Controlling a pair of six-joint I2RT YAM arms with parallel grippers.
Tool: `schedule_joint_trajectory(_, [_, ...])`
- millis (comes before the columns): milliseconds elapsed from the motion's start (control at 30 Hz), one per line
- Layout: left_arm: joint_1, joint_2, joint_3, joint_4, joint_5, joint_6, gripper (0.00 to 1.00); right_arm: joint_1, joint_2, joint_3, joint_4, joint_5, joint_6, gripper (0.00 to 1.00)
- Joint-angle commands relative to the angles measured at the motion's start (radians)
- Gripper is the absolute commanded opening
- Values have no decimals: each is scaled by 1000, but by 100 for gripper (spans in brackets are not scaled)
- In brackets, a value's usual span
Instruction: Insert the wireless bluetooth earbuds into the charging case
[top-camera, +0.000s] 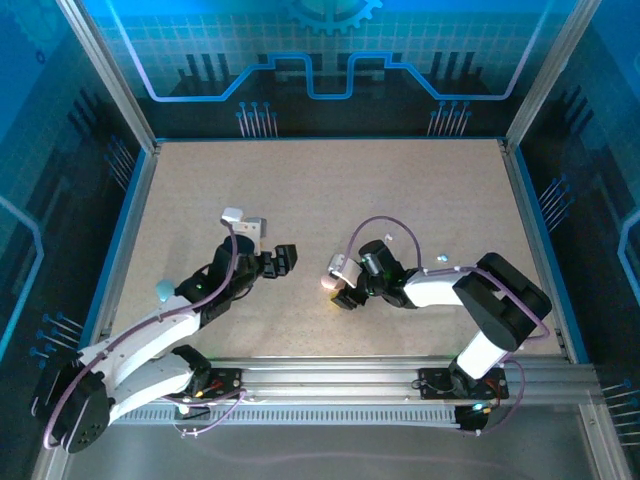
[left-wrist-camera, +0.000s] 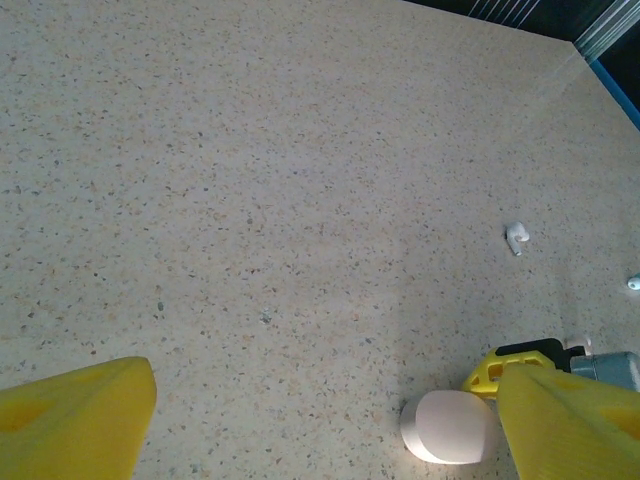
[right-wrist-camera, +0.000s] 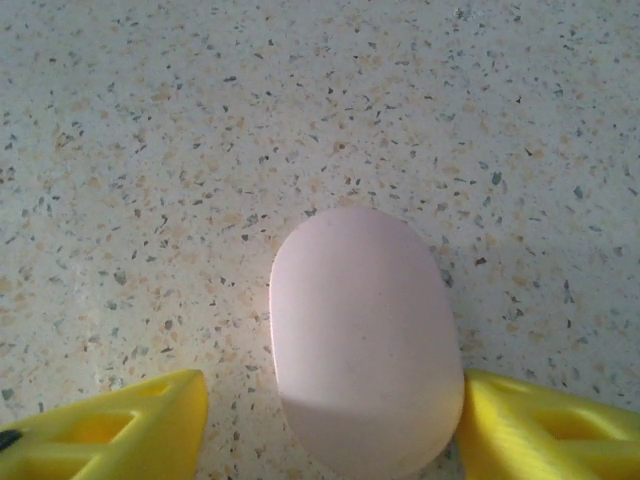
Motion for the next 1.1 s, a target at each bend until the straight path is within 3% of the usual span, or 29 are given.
schedule_joint_trajectory(0, [12,21,-3,28,32,16,89,-15,27,31,-32,-48,-48,61])
schedule_joint_trajectory(167, [16,52,16,23,74,11,89,-16,43,41,-36,-48,-52,55])
schedule_joint_trajectory(433, [16,96,46,6,139,-8,89,-16,72,52,15,-47,-34,58])
schedule_joint_trajectory(700, [26,150,110,-76,207,-7,87,-18,82,60,16,-77,-33,43])
schedule_joint_trajectory(833, [31,173,124,-67,267,-20,86,-21,18,50,35,-93,9,40])
schedule_joint_trajectory(1067, [38,206,203,-71,443,-79,88,-73,-237,29,44,-151,114,40])
